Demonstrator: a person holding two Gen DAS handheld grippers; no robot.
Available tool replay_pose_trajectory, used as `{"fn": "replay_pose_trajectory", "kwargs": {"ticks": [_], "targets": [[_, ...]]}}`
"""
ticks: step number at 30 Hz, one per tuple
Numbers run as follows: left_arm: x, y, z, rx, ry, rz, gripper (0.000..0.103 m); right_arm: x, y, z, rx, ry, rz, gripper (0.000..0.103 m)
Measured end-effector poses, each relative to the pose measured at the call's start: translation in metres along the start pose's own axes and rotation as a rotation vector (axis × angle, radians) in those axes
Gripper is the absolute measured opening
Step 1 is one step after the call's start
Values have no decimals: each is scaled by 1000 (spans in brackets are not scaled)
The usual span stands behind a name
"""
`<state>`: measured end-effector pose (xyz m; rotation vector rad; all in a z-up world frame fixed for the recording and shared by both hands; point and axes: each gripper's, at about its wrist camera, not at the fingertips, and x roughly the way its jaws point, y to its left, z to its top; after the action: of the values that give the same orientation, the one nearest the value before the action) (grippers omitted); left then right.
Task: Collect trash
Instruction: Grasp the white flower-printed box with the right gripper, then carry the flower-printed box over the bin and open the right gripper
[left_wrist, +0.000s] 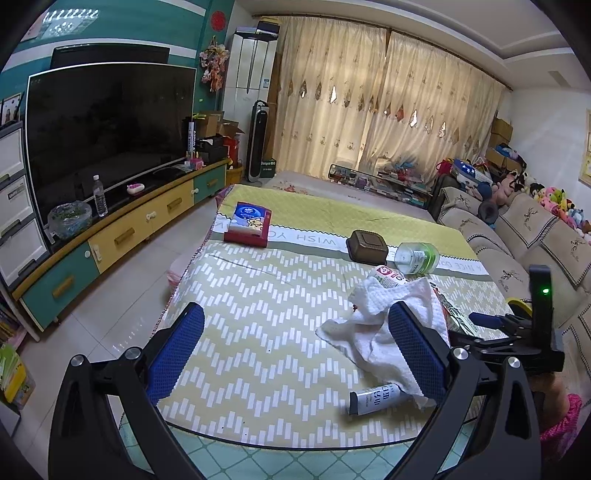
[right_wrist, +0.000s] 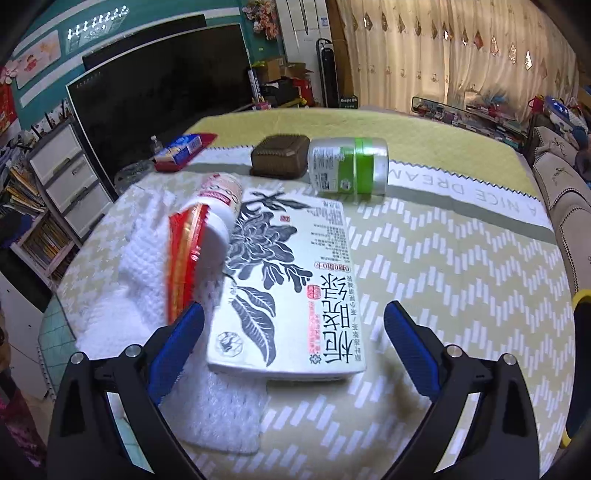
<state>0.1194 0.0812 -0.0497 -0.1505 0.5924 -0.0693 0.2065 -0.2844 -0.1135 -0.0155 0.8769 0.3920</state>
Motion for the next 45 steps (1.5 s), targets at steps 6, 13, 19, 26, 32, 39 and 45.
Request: {"fn": "replay_pose_trajectory", "kwargs": {"ticks": [6,13,19,26,32,39,45], "targets": [[3,-4,-1,4,9,-5,98,5,-6,-3,38,8,23,70],[4,-11,-1,12,9,-12,98,-38,-23,-10,115,-103,11,68],[5,-19,-2,27,17,-20,98,-69,-36,-22,171,-167,12,68],[0,-35,0,67,10,-31,98,-100,-83,-41,278,-228,-120,69],[4,-50,0,87,26,-51,98,-127,-146,-65,396,-258,-319,69],[14,-76,0,128,48,-76,98,-145,-221,-95,518,-240,-565,69],[23,-98,0,165,70,-91,98,-142,-264,-115,597,-202,-623,68]]}}
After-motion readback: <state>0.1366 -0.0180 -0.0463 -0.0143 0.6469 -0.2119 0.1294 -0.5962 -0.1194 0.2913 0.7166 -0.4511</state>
